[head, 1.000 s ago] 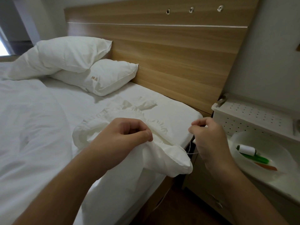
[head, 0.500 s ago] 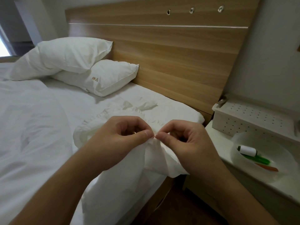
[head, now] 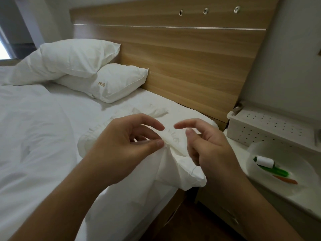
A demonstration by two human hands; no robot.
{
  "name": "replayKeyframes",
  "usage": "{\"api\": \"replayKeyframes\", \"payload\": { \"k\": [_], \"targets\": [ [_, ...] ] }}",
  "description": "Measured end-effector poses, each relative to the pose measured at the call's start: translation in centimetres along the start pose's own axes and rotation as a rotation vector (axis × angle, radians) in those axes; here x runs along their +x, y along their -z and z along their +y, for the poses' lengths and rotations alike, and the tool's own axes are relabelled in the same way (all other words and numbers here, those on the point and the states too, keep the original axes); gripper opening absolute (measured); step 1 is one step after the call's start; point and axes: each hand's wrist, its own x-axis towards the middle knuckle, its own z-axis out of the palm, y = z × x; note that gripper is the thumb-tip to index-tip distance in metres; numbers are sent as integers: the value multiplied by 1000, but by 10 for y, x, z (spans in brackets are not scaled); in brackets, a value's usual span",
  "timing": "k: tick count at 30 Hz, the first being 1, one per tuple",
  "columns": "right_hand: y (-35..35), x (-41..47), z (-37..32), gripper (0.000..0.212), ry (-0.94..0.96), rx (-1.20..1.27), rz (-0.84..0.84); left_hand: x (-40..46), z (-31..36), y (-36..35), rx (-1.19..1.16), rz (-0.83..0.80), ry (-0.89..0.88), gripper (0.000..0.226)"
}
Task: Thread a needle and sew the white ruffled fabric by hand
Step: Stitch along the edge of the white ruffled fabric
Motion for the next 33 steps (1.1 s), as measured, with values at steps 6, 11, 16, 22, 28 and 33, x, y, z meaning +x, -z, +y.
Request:
{"api": "replayKeyframes", "payload": {
  "k": [6,11,16,22,28,33],
  "targets": [
    [-8,0,1,13,40,-10,-294,0,2,0,49,-82,-59,24],
    [-3,-1,2,6,38,16,-259,0,2,4,73,-64,-43,19],
    [2,0,2,6,51,37,-231,-4,-1,14,87,-88,70,17],
    [0,2,4,8,56,39,-230,-9,-1,18,-2,-62,133,11],
    [-1,4,4,9,41,30,-223,-8,-3,13,23,25,70,8],
    [-8,0,2,13,11,125,-276,-8,-1,9,78,31,8,11]
  ]
}}
